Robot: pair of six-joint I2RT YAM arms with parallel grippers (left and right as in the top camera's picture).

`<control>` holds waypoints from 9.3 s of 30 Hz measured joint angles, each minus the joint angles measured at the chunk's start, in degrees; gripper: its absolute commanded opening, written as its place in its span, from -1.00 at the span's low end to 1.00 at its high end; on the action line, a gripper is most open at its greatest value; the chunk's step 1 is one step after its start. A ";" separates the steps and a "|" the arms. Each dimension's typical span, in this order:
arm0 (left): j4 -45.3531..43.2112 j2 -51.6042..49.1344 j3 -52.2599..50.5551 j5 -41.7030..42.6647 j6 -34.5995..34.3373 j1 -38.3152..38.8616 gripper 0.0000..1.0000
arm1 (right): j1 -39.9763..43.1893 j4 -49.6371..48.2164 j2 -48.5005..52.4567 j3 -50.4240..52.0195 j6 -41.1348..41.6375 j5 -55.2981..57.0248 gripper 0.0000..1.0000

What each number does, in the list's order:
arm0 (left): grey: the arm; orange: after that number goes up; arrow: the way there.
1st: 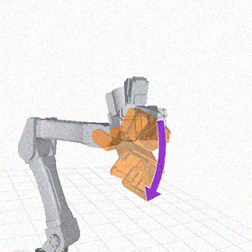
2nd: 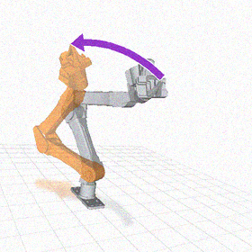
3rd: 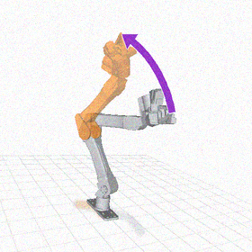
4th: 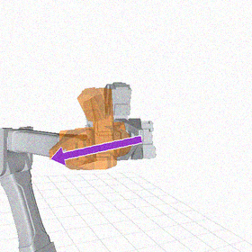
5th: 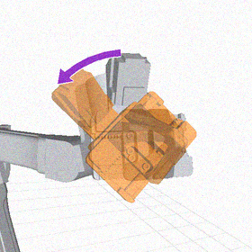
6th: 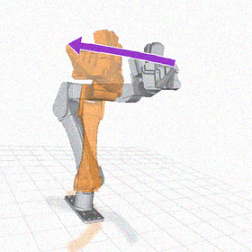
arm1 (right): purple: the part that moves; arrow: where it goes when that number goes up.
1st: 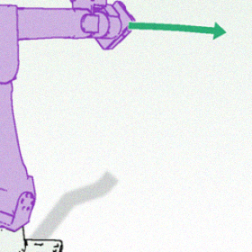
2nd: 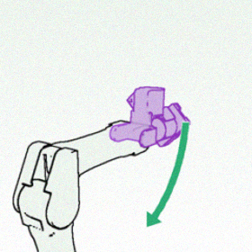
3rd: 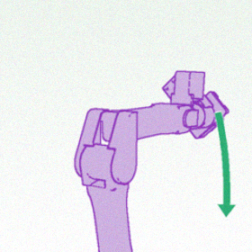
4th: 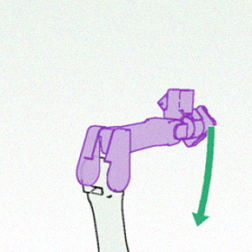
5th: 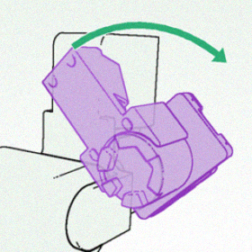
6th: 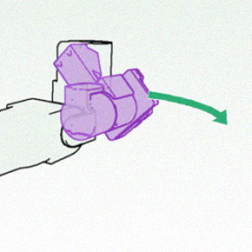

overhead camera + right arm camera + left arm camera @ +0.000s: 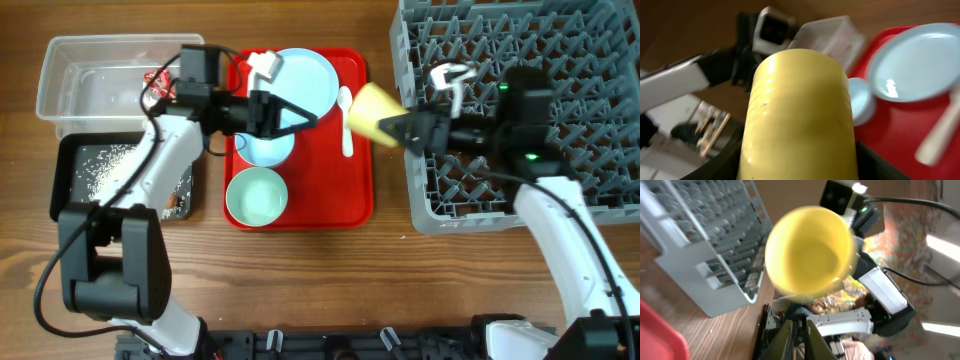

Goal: Sort waste into correct bins and load items into the dishwasher rack
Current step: 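Hand the yellow cup from left gripper to right gripper, then place the yellow cup upside down in the rack with right gripper, then grasp the white bowl rim on the red tray with right gripper, then carry the white bowl to the rack and set it in with right gripper, then grasp the light-green bowl rim with right gripper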

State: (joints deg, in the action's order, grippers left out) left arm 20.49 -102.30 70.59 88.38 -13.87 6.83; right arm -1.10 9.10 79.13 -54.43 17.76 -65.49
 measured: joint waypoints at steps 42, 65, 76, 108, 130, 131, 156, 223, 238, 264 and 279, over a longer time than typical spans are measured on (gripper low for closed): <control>18.36 0.00 0.09 -52.83 -0.39 -1.51 -0.43 | 3.30 67.63 9.40 -24.41 -0.31 61.81 0.12; 18.36 0.00 0.09 -54.03 -0.37 -1.51 -0.43 | 4.44 68.15 17.31 -24.44 -5.01 60.98 0.93; 19.19 0.00 0.09 -54.55 -0.37 -1.51 -0.55 | 4.44 68.52 17.31 -25.64 -5.25 60.78 1.00; 36.17 22.34 3.58 -90.88 -6.69 -1.60 0.00 | -30.71 36.59 32.83 -47.19 9.92 53.57 0.39; 36.26 23.61 3.58 -91.95 -4.22 -16.20 0.69 | -34.64 31.06 51.17 -47.17 15.23 53.90 -0.70; 36.09 23.21 3.61 -91.17 -4.00 -16.17 0.76 | -34.73 31.06 51.17 -47.17 15.13 53.92 -0.83; 36.04 18.45 3.63 -88.00 -3.37 -16.22 0.99 | -25.53 40.48 20.50 -47.17 9.11 79.28 -0.91; 35.89 18.45 3.63 -87.80 -3.37 -16.22 0.99 | -17.49 1.16 47.04 -47.06 -48.61 127.64 -0.91; 35.89 18.45 3.63 -87.82 -3.37 -16.22 1.00 | -14.99 -6.47 47.23 -47.06 -49.88 130.31 -0.91; 35.89 18.45 3.63 -87.82 -3.37 -16.22 1.00 | -17.00 -2.40 50.42 -47.06 -53.05 130.29 -0.60; 35.89 18.45 3.63 -87.82 -3.37 -16.22 1.00 | -25.94 -2.25 50.86 -47.06 -53.40 129.85 1.00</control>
State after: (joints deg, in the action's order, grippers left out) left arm 56.38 -83.85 74.22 0.56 -17.23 -9.39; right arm -27.05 6.85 129.99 -101.49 -35.64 64.36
